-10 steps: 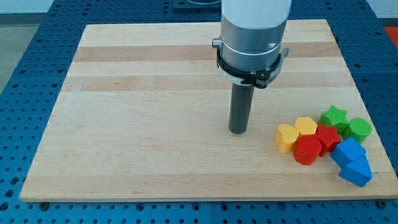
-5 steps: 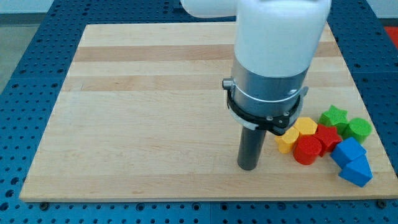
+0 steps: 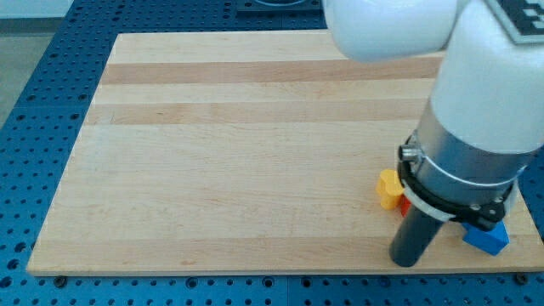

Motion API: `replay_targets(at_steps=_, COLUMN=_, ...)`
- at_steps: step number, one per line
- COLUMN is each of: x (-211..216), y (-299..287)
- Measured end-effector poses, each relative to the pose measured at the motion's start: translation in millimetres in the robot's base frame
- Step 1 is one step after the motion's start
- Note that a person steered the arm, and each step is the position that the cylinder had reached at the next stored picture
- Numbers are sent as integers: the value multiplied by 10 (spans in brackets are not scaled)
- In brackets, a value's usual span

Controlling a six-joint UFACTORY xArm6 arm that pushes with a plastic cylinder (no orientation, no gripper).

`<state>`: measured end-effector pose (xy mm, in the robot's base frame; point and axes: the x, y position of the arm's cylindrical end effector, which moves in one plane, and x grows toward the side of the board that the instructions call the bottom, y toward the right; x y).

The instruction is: Place the red circle to the center of the board

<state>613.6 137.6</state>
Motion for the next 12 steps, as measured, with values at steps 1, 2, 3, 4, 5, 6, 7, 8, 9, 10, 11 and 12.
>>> replay_targets(at_steps=1, x=0, y=187)
replay_targets(at_steps=2, x=0, y=338)
replay_targets(at_steps=3, x=2, y=354)
replay_targets(at_steps=4, x=2, y=354)
replay_targets(at_steps=5, x=-26, y=354)
replay_targets(at_steps=6, x=-81, y=354)
replay_targets(at_steps=7, x=-131, y=354)
replay_targets(at_steps=8, x=-165, y=354)
replay_targets(at_steps=9, x=-222, y=355)
replay_targets(at_steps=10, x=-313, y=355)
replay_targets(at_steps=11, x=-374, y=355)
replay_targets(at_steps=12, x=-401, y=355)
